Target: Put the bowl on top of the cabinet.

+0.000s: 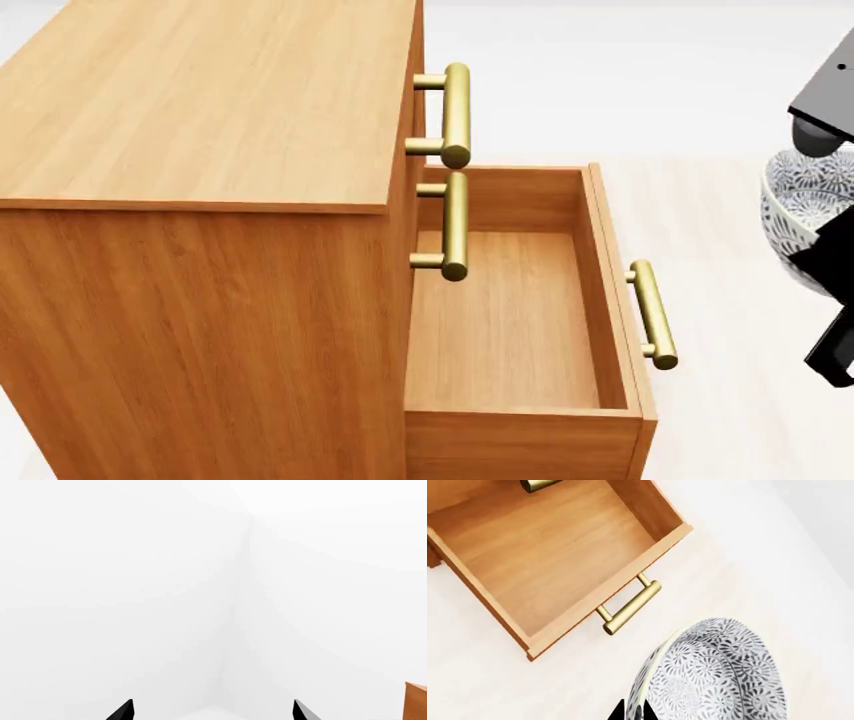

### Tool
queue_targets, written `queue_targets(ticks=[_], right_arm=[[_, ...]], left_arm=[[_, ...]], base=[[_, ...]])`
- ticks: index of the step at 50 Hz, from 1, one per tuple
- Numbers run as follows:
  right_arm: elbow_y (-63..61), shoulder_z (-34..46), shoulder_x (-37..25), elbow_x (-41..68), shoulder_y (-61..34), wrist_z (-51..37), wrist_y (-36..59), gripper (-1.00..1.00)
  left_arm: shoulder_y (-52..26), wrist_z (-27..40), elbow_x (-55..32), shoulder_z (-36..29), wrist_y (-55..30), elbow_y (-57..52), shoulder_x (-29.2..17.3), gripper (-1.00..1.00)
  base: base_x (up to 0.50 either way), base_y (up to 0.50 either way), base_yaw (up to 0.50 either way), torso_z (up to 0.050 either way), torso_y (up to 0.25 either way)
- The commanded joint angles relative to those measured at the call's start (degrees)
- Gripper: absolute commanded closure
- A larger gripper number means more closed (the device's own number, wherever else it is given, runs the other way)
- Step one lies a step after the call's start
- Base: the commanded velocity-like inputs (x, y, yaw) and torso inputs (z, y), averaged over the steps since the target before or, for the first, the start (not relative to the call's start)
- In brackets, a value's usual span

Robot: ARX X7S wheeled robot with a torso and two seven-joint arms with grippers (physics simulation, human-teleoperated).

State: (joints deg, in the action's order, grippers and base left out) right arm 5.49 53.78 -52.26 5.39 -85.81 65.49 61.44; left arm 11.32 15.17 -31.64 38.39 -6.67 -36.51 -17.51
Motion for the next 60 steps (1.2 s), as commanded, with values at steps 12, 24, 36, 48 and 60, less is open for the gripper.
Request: queue_targets(ticks=[12,24,36,48,60], right_arm=[[12.08,9.42,13.72,-7.1,-17.64,8.51,-9.13,1.0],[16.64,10.37,20.36,-7.23,-21.77,9.63,-14.2,1.0],[19.41,11.01,27.57,-6.86,-25.28,10.61,-17.26,1.0],[14.63,9.32,31.94,-4.78,-25.76,10.21,-14.9,1.0],[6.72,8.49,34.32,-3.22,-25.32,9.89,-11.21,1.0]], left_arm=[[0.29,0.3,-0.03,-0.19,0.0,-0.24,-0.25,-1.0],[0.15,0.1,0.05,-0.29,0.5,0.53,-0.29,-1.0],[0.27,0.2,-0.17,-0.33,0.65,0.42,-0.26,-1.0],[0.47,0.37,-0.29,-0.32,0.7,0.19,-0.35,-1.0],[0.68,0.42,-0.32,-0.29,0.85,0.19,-0.43,-1.0]], base=[[0.0,0.0,0.0,0.0,0.0],[0.0,0.0,0.0,0.0,0.0],[0.0,0.0,0.0,0.0,0.001],[0.0,0.0,0.0,0.0,0.0],[0.0,0.0,0.0,0.0,0.001]])
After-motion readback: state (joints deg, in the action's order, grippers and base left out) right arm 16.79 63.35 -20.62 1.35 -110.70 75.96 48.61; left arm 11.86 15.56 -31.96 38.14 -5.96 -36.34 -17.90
